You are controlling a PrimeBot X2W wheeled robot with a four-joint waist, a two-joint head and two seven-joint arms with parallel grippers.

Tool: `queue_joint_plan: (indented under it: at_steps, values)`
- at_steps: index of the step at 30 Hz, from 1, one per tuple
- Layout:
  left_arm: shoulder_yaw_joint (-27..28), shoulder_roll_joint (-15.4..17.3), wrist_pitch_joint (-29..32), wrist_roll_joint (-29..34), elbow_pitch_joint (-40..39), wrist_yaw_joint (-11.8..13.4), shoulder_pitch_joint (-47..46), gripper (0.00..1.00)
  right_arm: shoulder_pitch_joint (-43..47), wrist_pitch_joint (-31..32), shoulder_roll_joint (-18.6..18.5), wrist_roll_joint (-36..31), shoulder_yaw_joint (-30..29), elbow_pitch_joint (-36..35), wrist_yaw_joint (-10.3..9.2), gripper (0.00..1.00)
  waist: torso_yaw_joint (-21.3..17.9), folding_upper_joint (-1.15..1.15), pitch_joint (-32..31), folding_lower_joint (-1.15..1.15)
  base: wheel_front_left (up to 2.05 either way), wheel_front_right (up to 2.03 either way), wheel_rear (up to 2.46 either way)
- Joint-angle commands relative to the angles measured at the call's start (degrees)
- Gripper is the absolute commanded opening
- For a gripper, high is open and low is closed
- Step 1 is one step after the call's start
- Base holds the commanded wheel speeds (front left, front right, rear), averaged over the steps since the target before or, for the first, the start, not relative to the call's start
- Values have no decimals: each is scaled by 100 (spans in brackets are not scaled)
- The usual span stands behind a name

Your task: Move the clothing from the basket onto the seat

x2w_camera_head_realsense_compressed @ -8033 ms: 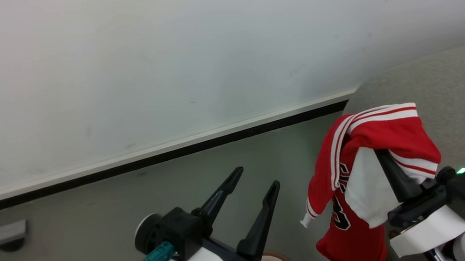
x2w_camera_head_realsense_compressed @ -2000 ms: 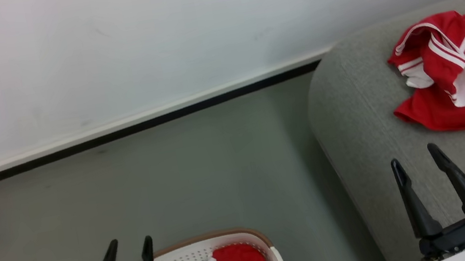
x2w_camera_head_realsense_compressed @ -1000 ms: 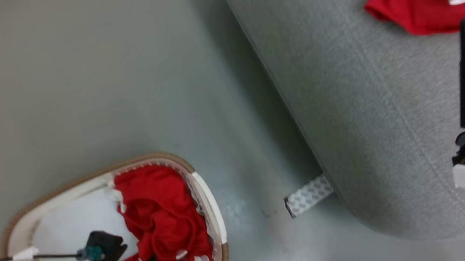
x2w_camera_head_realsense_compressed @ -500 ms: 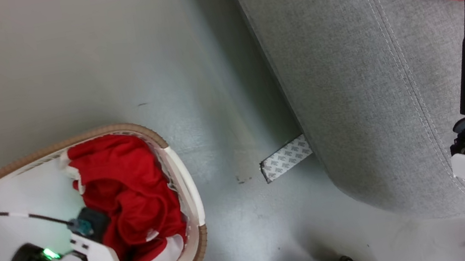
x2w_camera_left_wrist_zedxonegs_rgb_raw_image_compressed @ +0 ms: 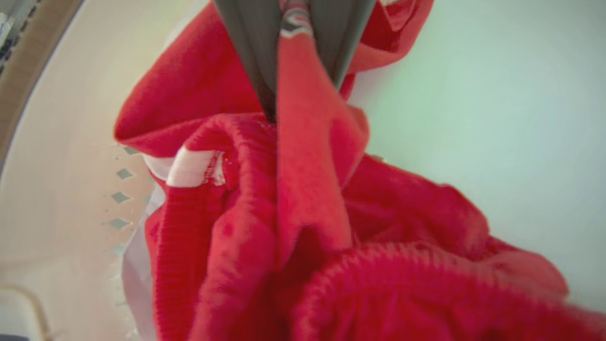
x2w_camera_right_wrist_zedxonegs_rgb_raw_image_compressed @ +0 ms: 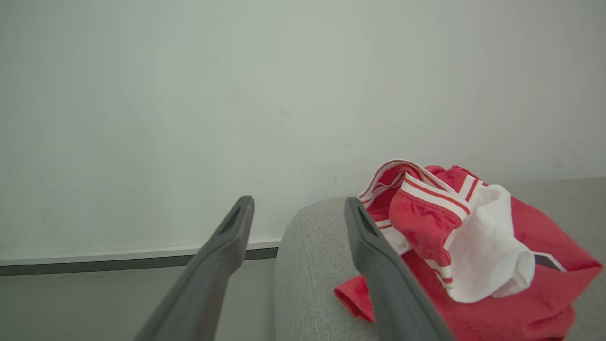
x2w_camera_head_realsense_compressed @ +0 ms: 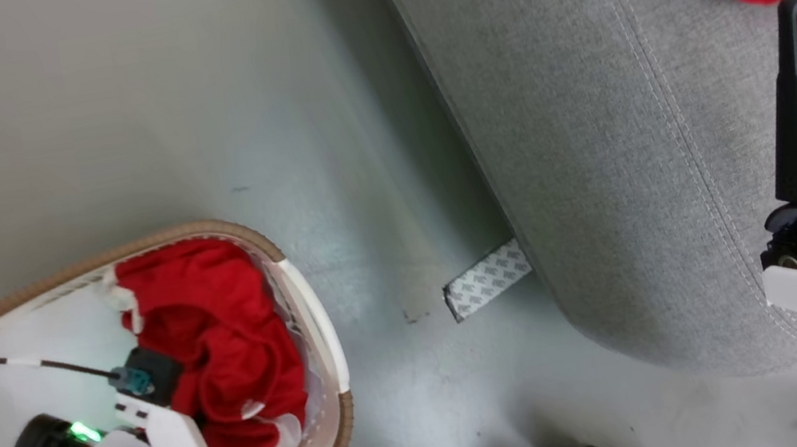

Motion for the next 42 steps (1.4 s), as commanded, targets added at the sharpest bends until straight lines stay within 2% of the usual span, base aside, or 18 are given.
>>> queue_joint_plan:
  at_steps: [1,12,21,26,32,42]
  values:
    - [-13,-37,-90,-48,25,11,-9,0,-62,4,16,-62,-9,32,-13,100,75,0,-129,0,0,0,0]
    - [-96,-761,-921,-394,136,11,364,0,100,4,9,-599,-61,436,-13,100,645,0,-1611,0,0,0,0]
    - [-85,-1195,-1611,-651,61,10,632,0,393,5,8,-793,-63,774,-13,100,1076,0,-2827,0,0,0,0]
    - [84,-1272,-1708,-625,-196,10,646,0,619,4,8,-869,-101,947,-13,100,1319,0,-3367,0,0,0,0]
    - [801,-1305,-1701,-309,-865,53,826,0,1044,5,-3,-882,-82,1103,-13,100,1620,0,-3953,0,0,0,0]
    - [1792,-1091,-1703,166,-2299,466,1099,0,1635,5,-85,-645,117,1279,-13,100,1865,0,-4566,0,0,0,0]
